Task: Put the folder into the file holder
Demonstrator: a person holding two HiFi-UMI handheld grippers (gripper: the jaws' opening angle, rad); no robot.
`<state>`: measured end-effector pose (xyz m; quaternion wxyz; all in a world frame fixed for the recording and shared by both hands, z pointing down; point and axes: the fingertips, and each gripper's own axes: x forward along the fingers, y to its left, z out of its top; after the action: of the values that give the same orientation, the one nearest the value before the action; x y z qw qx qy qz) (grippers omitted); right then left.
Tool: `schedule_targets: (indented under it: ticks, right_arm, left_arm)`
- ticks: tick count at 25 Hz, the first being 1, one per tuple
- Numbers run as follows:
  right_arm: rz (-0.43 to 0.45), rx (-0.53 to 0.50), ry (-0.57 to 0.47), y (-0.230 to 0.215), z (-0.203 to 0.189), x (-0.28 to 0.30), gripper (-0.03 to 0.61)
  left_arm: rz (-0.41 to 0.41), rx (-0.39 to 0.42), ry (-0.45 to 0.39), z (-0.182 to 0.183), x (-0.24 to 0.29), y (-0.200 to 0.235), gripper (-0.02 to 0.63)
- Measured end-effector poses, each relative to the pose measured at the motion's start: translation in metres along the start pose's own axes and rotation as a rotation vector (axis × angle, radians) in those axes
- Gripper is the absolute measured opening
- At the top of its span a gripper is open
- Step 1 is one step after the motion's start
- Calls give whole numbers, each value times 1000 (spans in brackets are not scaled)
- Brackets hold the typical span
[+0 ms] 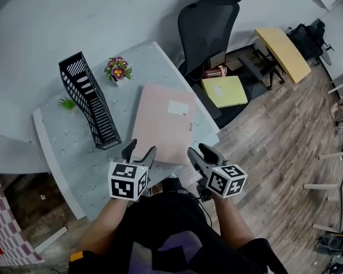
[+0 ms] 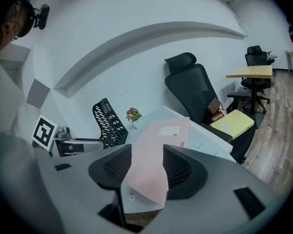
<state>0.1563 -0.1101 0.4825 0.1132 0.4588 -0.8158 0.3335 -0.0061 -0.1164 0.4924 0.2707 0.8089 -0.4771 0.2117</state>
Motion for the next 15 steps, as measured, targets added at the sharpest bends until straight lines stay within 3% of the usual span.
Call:
schedule_targets:
  ticks: [7, 15]
  right_arm:
    - [56, 49, 97, -41, -4, 35, 216]
    - [101, 84, 172, -69, -10, 65, 227]
  left_arm:
    - [136, -6, 98, 10, 48, 23, 265]
    - [204, -60, 225, 0, 89, 53, 293]
